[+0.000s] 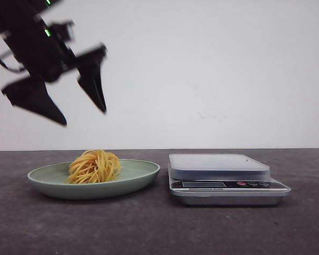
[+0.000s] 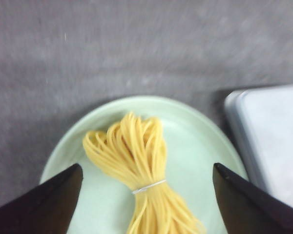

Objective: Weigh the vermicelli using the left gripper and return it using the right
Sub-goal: 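Lower the left gripper onto the vermicelli bundle on the green plate, then close the left gripper on the bundle and lift it off the plate, then carry the bundle over the scale and release it onto the tray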

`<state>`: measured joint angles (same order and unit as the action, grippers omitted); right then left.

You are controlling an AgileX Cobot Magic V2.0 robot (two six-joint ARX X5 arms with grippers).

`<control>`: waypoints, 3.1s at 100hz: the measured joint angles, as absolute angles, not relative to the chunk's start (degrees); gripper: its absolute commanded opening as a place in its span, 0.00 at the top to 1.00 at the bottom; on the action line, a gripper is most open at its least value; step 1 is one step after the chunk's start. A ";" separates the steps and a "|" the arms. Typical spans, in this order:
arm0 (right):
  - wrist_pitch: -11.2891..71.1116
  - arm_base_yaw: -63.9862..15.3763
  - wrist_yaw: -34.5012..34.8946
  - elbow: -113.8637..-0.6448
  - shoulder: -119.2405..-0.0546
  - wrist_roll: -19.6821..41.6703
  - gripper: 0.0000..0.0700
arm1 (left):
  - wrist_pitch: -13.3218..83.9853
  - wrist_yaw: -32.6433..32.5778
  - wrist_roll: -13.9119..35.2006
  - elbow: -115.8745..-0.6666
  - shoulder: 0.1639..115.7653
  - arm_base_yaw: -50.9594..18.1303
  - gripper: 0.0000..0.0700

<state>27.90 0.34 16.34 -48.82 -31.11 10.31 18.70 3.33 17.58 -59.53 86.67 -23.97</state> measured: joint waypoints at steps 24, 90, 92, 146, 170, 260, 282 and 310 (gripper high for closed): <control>27.97 -0.01 16.38 -49.15 -31.16 10.28 0.12 | 18.55 1.67 17.80 -59.53 93.38 -27.11 0.28; 28.99 -0.01 16.43 -49.15 -31.16 10.28 0.12 | 17.54 -1.17 18.06 -59.57 98.28 -29.65 0.99; 28.99 -0.01 16.43 -49.15 -31.16 10.28 0.12 | 17.54 -1.19 18.06 -59.57 98.28 -29.65 1.00; 29.30 -0.01 16.43 -49.15 -31.16 10.26 0.12 | 16.14 7.97 19.66 -60.16 80.75 -29.87 1.00; 29.32 -0.01 16.43 -49.15 -31.16 10.26 0.12 | 6.48 13.43 28.21 -64.86 80.42 -35.33 0.99; 30.72 -0.01 16.47 -49.15 -31.14 10.26 0.12 | 7.27 14.13 38.52 -78.74 111.18 -42.30 0.91; 30.68 -0.01 16.86 -49.15 -31.14 10.26 0.12 | 7.01 14.24 37.23 -78.74 111.18 -42.28 0.47; 30.70 -0.08 16.93 -49.15 -31.14 9.69 0.12 | 9.65 11.60 29.54 -79.15 105.25 -40.80 0.49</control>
<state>30.70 -0.08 16.93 -49.15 -31.14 9.69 9.65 11.60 29.54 -79.15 105.25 -40.80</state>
